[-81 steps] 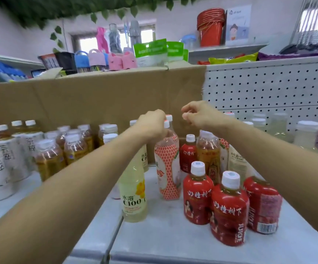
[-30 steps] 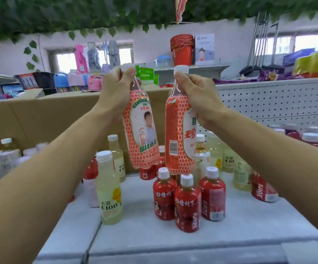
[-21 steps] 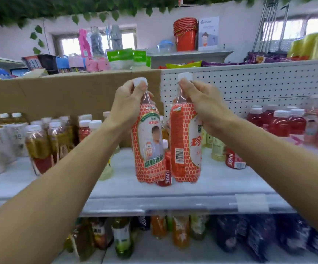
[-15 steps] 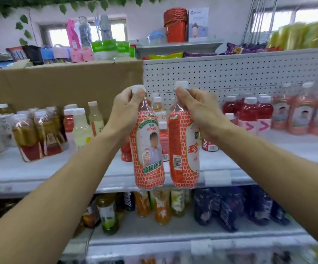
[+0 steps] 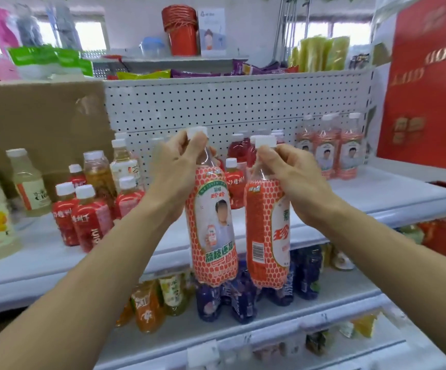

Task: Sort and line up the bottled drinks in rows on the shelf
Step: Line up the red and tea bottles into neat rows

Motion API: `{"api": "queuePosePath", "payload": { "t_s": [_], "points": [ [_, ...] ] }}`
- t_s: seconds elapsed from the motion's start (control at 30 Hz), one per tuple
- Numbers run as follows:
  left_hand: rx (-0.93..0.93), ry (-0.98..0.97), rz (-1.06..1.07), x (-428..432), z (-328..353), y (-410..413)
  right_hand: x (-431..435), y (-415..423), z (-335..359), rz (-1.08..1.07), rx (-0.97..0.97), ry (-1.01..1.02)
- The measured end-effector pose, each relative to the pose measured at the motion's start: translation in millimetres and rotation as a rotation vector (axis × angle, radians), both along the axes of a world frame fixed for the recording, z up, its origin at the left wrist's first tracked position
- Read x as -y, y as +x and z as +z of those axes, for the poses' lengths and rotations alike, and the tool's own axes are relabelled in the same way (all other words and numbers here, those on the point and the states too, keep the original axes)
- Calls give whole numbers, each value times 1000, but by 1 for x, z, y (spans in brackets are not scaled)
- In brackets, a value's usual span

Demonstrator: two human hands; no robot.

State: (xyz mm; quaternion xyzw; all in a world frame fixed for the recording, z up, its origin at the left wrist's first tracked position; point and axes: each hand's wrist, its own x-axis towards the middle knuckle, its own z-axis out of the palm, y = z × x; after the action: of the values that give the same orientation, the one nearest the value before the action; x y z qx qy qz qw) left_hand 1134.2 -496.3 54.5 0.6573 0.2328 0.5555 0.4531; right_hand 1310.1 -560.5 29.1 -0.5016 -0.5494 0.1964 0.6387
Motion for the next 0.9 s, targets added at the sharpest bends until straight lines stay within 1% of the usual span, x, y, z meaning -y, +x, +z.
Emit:
{"api": "queuePosePath", "payload": {
  "t_s": [0.13, 0.33, 0.43, 0.53, 0.67, 0.77, 0.9],
  "points": [
    [8, 47, -75, -17, 0, 60, -8, 67, 0, -63, -34, 44],
    [15, 56, -153, -46, 12, 158, -34, 164, 15, -166, -11, 62],
    [-7, 99, -169, -62, 18, 207, -44, 209, 21, -228, 18, 89],
    [-31, 135, -155, -76, 21, 253, -51, 254, 25, -275, 57, 89],
    [-59, 169, -110, -92, 13, 315, -63, 313, 23, -282, 88, 54],
    [-57, 165, -63, -105, 7, 360, -75, 352, 20, -303, 121, 34],
    [-83, 159, -16, -122, 0, 414, -95, 399, 15, -277, 133, -6]
  ]
}}
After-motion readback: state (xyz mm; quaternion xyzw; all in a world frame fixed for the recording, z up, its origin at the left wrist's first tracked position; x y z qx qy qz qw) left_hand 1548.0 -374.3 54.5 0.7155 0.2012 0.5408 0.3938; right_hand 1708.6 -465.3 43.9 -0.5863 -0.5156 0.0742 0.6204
